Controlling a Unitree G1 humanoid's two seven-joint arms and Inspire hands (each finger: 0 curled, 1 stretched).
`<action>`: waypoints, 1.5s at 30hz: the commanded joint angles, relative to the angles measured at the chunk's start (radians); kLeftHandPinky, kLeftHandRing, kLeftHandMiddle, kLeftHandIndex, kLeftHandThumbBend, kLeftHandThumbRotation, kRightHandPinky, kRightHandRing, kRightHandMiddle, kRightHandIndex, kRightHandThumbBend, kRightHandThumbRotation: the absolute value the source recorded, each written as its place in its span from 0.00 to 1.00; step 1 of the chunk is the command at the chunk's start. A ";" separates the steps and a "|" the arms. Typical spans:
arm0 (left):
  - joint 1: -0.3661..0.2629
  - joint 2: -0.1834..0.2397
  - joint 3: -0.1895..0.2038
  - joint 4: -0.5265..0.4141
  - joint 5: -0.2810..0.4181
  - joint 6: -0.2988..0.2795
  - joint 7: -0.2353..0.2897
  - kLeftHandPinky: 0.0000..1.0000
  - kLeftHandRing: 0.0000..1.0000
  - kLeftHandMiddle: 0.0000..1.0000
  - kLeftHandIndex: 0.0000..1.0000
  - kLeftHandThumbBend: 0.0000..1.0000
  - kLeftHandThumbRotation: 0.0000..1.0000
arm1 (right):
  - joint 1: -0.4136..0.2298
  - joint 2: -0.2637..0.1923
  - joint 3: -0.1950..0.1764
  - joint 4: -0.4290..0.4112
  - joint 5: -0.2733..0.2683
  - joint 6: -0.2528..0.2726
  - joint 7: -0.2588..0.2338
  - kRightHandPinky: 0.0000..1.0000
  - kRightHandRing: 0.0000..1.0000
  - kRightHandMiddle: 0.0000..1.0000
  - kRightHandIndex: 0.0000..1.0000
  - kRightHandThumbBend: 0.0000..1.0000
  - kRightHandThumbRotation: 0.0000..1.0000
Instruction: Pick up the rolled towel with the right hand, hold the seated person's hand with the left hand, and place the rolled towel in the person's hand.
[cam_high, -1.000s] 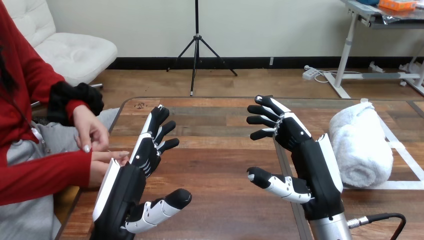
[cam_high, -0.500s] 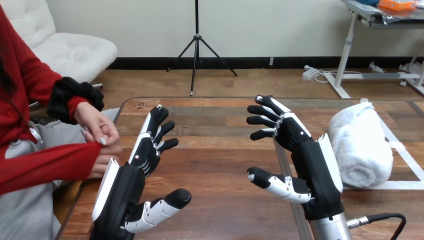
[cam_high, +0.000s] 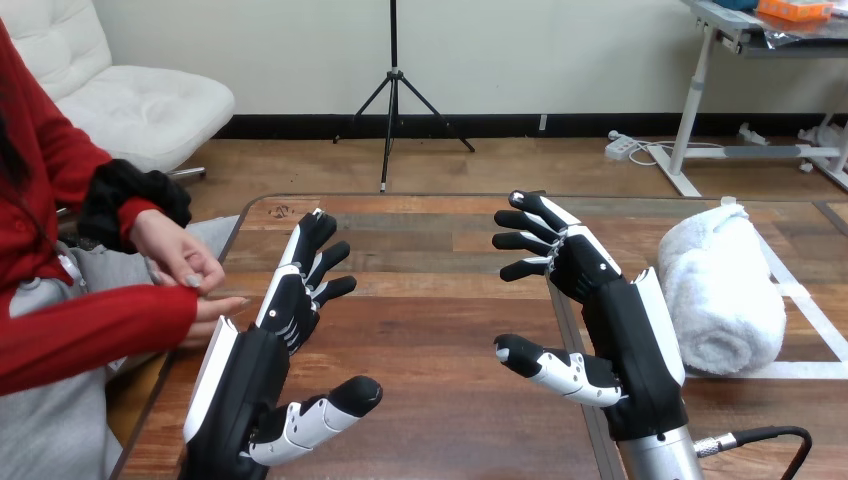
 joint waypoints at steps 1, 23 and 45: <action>-0.057 -0.001 -0.003 -0.021 0.004 -0.012 0.004 0.84 0.94 0.98 1.00 1.00 0.71 | -0.049 -0.002 -0.001 0.013 0.010 -0.024 -0.009 0.62 0.75 0.81 0.85 0.99 0.63; -0.054 -0.009 -0.004 -0.022 0.016 -0.014 0.014 0.84 0.93 0.97 0.99 1.00 0.72 | -0.065 -0.002 -0.004 0.056 0.004 -0.064 -0.016 0.69 0.77 0.84 0.85 1.00 0.67; -0.070 -0.030 -0.016 -0.018 0.039 -0.004 0.025 0.84 0.93 0.98 0.99 1.00 0.70 | -0.105 -0.068 -0.072 -0.091 -0.023 0.054 -0.066 0.72 0.78 0.83 0.85 1.00 0.66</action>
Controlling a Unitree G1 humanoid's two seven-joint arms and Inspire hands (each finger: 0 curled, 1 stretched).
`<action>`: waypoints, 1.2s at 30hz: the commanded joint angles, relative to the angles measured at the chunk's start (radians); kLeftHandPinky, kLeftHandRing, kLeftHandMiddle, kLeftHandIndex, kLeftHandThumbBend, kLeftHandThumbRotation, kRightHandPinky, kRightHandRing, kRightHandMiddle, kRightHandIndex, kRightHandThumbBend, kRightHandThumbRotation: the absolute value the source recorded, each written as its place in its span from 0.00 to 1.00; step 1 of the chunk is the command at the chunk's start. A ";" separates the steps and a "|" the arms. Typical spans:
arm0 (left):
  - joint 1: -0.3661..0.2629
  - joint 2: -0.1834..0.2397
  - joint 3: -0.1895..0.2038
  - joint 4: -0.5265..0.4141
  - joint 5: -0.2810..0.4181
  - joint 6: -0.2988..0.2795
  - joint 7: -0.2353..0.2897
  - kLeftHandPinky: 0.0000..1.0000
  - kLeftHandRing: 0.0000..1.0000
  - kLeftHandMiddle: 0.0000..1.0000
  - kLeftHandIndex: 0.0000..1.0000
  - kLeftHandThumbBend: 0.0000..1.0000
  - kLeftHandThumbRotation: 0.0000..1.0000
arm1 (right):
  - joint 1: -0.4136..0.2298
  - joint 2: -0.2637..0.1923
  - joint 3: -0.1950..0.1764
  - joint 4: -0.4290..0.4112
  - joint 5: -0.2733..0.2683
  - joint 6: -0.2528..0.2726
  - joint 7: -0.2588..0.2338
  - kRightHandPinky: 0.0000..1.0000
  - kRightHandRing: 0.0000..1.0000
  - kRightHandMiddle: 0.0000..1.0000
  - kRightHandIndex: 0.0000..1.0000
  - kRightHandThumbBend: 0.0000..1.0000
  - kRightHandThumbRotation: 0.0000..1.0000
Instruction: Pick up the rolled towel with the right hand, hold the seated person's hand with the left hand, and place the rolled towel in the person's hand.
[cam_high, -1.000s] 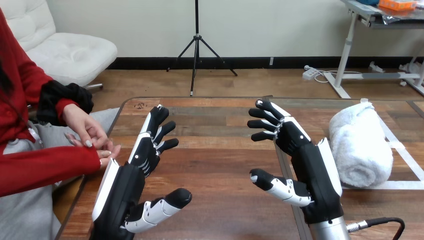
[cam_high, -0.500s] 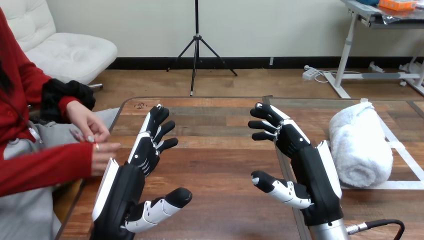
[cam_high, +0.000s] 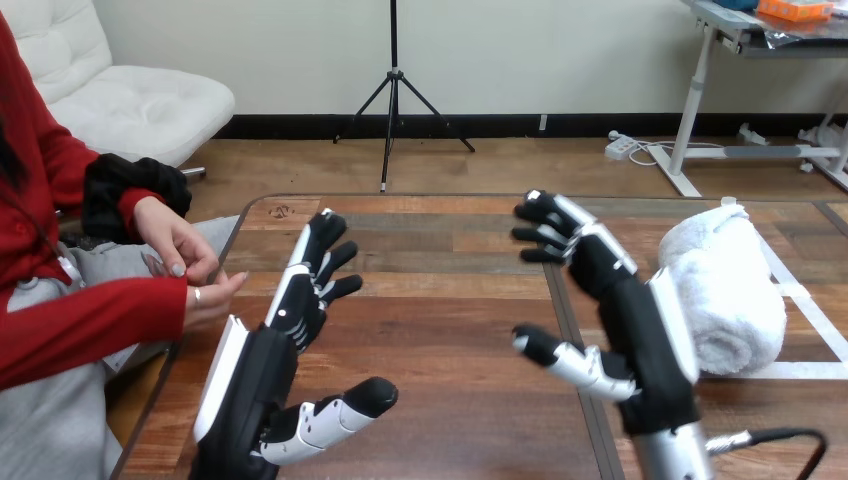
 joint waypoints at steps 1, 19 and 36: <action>-0.068 -0.010 -0.014 -0.017 0.001 -0.003 0.004 0.85 0.94 0.98 0.99 1.00 0.70 | -0.098 -0.053 -0.048 -0.104 -0.005 0.053 -0.034 0.73 0.78 0.83 0.85 1.00 0.66; -0.084 -0.026 -0.038 -0.002 -0.020 0.000 -0.003 0.87 0.95 0.99 1.00 1.00 0.68 | -0.133 -0.138 -0.099 -0.287 -0.017 0.296 -0.079 0.81 0.84 0.86 0.89 1.00 0.69; -0.086 -0.028 -0.043 0.000 -0.031 0.004 -0.010 0.88 0.96 1.00 1.00 1.00 0.67 | -0.188 -0.189 -0.124 -0.343 -0.065 0.426 -0.146 0.83 0.86 0.87 0.92 1.00 0.69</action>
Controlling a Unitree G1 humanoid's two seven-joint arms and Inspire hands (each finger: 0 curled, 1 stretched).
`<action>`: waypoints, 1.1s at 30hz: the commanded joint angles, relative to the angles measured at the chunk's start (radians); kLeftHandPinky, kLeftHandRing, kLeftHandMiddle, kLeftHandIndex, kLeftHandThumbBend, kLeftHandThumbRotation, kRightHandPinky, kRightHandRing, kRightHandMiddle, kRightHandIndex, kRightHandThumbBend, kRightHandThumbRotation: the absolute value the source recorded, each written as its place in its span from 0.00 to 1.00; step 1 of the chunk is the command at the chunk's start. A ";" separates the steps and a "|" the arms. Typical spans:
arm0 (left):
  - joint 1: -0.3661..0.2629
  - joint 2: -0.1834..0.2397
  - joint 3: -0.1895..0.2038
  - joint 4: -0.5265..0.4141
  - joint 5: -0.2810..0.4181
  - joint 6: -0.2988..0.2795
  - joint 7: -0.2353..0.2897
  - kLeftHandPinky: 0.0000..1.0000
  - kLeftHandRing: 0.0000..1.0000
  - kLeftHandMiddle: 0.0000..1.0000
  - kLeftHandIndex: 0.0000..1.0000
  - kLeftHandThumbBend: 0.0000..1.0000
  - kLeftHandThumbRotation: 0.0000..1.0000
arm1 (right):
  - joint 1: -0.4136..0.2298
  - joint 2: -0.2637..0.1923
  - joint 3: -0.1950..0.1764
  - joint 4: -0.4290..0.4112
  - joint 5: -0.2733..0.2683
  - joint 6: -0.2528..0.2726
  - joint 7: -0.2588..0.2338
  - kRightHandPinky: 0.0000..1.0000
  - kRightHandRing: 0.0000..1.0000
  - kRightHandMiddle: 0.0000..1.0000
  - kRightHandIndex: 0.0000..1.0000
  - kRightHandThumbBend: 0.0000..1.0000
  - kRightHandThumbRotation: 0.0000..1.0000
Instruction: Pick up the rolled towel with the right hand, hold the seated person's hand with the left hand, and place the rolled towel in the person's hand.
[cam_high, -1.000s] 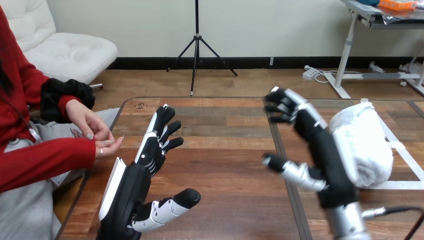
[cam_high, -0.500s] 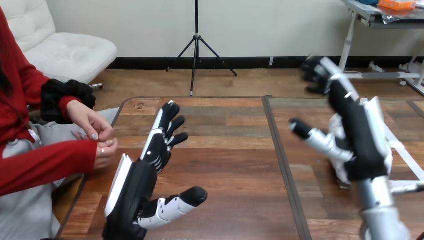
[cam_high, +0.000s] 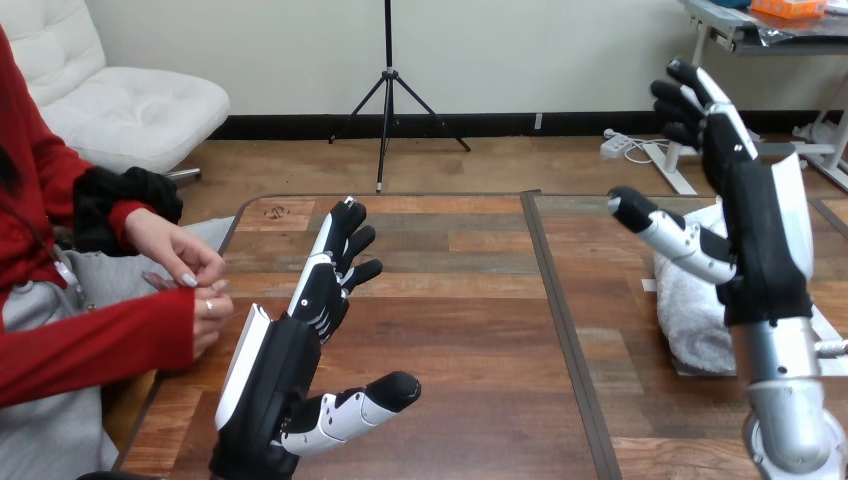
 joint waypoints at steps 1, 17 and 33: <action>-0.058 -0.009 -0.006 0.000 -0.021 -0.002 0.000 0.88 0.96 1.00 1.00 1.00 0.67 | -0.090 -0.017 -0.013 -0.062 -0.022 0.037 -0.034 0.82 0.85 0.87 0.92 1.00 0.69; -0.059 -0.003 -0.008 -0.001 -0.033 0.000 -0.011 0.88 0.96 1.00 1.00 1.00 0.68 | -0.133 -0.067 -0.022 -0.225 -0.146 0.419 -0.055 0.72 0.85 0.87 0.93 1.00 0.64; -0.064 -0.010 -0.013 0.001 -0.046 0.000 -0.028 0.88 0.96 1.00 1.00 1.00 0.66 | -0.264 -0.180 0.019 -0.205 -0.231 0.710 0.038 0.63 0.82 0.86 0.91 1.00 0.59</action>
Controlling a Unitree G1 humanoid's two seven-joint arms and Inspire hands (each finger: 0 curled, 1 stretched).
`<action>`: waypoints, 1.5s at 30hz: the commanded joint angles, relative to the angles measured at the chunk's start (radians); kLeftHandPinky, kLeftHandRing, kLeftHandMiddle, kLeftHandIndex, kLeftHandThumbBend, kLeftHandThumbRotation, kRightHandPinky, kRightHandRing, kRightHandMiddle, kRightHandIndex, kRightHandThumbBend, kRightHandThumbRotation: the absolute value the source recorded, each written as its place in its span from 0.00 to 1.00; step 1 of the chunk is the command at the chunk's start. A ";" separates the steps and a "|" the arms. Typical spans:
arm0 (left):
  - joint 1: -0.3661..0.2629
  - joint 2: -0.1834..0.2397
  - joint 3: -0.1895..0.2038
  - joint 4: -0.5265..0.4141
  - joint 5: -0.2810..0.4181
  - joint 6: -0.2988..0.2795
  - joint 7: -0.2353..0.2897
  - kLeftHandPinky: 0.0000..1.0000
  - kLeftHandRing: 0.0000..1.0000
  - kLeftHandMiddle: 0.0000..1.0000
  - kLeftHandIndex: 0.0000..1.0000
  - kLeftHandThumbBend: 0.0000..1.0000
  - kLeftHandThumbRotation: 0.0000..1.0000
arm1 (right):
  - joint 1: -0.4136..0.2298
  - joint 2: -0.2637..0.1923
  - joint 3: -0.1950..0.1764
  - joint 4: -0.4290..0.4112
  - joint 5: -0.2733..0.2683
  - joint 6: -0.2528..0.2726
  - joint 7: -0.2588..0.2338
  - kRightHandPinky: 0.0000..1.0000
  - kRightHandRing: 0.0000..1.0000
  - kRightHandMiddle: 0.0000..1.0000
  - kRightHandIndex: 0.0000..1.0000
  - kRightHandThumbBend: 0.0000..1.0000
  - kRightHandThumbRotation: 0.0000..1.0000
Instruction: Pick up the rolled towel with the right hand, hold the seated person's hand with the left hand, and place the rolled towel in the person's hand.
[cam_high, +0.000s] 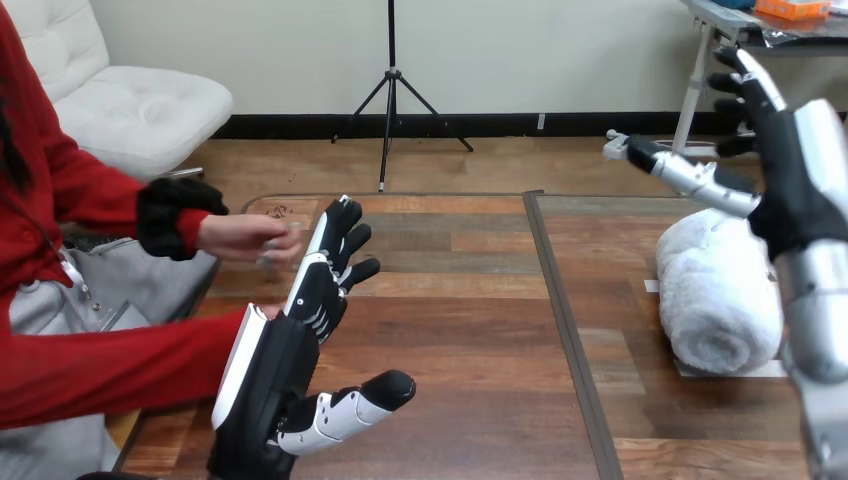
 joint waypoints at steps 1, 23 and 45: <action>-0.064 -0.010 -0.012 0.001 -0.012 -0.003 -0.005 0.88 0.96 1.00 1.00 1.00 0.66 | -0.148 -0.067 0.020 -0.012 -0.023 0.050 0.028 0.63 0.81 0.86 0.91 1.00 0.58; -0.067 -0.027 -0.013 0.024 -0.018 -0.019 -0.011 0.88 0.96 0.99 1.00 1.00 0.66 | -0.360 -0.175 0.118 0.234 -0.117 0.204 0.069 0.57 0.73 0.82 0.88 1.00 0.53; -0.091 -0.028 -0.015 0.057 -0.023 -0.029 -0.023 0.89 0.96 0.99 1.00 1.00 0.67 | -0.609 -0.190 0.218 0.577 -0.138 0.282 0.102 0.26 0.38 0.52 0.91 1.00 0.51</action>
